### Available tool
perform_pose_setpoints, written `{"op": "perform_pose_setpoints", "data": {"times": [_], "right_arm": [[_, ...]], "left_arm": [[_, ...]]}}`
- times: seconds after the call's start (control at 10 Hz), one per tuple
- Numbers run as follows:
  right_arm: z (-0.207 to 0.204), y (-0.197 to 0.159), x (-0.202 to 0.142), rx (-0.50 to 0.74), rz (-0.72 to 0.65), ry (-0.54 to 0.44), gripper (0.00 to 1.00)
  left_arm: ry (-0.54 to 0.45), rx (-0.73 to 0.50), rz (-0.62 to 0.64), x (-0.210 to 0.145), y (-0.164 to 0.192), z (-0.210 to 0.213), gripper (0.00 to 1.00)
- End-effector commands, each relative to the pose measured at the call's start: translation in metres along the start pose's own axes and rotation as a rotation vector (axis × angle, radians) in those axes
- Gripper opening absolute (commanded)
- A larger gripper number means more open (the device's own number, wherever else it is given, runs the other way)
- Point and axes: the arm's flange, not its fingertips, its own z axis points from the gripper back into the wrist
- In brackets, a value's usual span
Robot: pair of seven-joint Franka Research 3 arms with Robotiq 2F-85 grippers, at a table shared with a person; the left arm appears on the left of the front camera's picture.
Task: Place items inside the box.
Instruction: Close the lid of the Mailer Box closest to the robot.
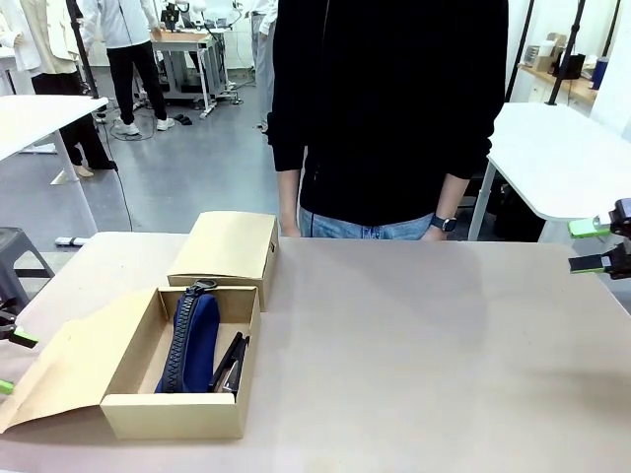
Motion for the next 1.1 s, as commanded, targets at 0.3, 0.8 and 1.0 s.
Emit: {"op": "perform_pose_setpoints", "data": {"times": [0.3,0.8,1.0], "right_arm": [[0.002,0.004,0.001,0.012,-0.014,-0.005,1.00],[0.002,0.004,0.001,0.012,-0.014,-0.005,1.00],[0.002,0.004,0.001,0.012,-0.014,-0.005,1.00]], "left_arm": [[0.007,0.041,-0.039,-0.026,-0.001,0.015,1.00],[-0.009,0.010,-0.049,-0.029,-0.002,0.014,1.00],[-0.004,-0.006,-0.060,-0.030,-0.001,0.003,1.00]]}}
